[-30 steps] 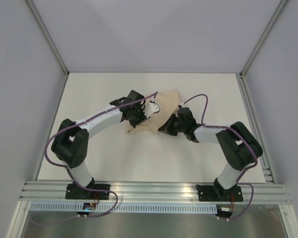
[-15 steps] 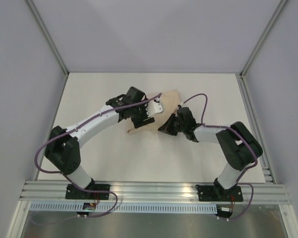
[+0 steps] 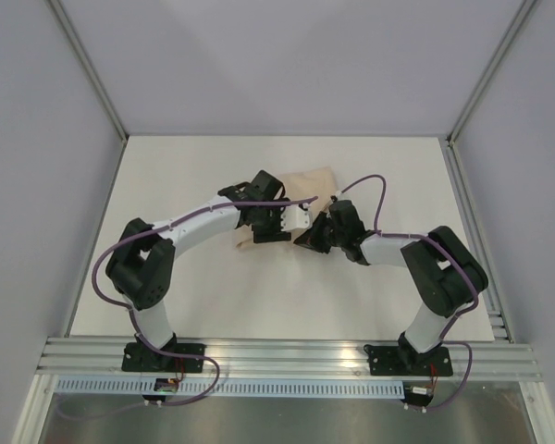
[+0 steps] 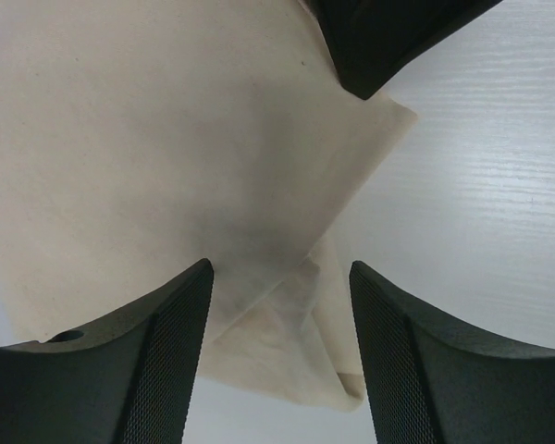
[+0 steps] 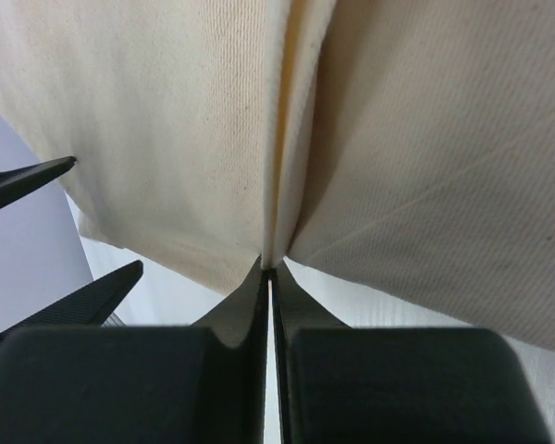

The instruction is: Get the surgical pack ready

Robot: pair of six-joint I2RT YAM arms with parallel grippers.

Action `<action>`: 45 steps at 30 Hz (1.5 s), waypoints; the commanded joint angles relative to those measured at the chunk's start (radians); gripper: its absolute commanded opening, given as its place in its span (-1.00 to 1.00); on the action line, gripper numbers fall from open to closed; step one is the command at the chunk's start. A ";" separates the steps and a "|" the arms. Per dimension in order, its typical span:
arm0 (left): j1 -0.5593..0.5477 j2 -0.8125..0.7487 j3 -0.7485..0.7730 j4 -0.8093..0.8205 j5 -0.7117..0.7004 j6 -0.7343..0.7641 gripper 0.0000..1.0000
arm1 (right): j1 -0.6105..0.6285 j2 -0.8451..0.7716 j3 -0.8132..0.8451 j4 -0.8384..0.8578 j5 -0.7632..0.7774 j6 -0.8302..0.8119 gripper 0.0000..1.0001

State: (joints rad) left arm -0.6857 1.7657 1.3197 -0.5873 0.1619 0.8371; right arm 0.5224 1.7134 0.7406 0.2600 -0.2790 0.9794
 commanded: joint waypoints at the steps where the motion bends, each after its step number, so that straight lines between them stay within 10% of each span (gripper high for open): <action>1: -0.006 0.021 0.039 -0.008 0.056 0.034 0.39 | 0.008 0.012 0.014 0.007 -0.002 -0.010 -0.99; 15: -0.005 0.035 0.049 0.007 -0.005 0.005 -1.00 | 0.008 0.012 0.013 0.015 -0.005 -0.007 -0.99; 27: -0.006 -0.112 -0.076 0.135 -0.033 0.008 -1.00 | -0.015 -0.282 -0.056 -0.184 0.012 -0.030 -0.26; 33: -0.006 -0.100 -0.079 0.124 -0.013 0.016 -1.00 | -0.015 -0.362 -0.070 -0.174 -0.040 0.010 -0.77; 45: -0.005 -0.092 -0.089 0.086 0.031 0.051 -1.00 | -0.010 -0.068 0.108 0.002 -0.103 0.093 -0.99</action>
State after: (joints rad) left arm -0.6865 1.6955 1.2415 -0.4965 0.1341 0.8627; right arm 0.5091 1.5894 0.8387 0.1665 -0.3439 1.0061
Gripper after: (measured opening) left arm 0.017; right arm 0.007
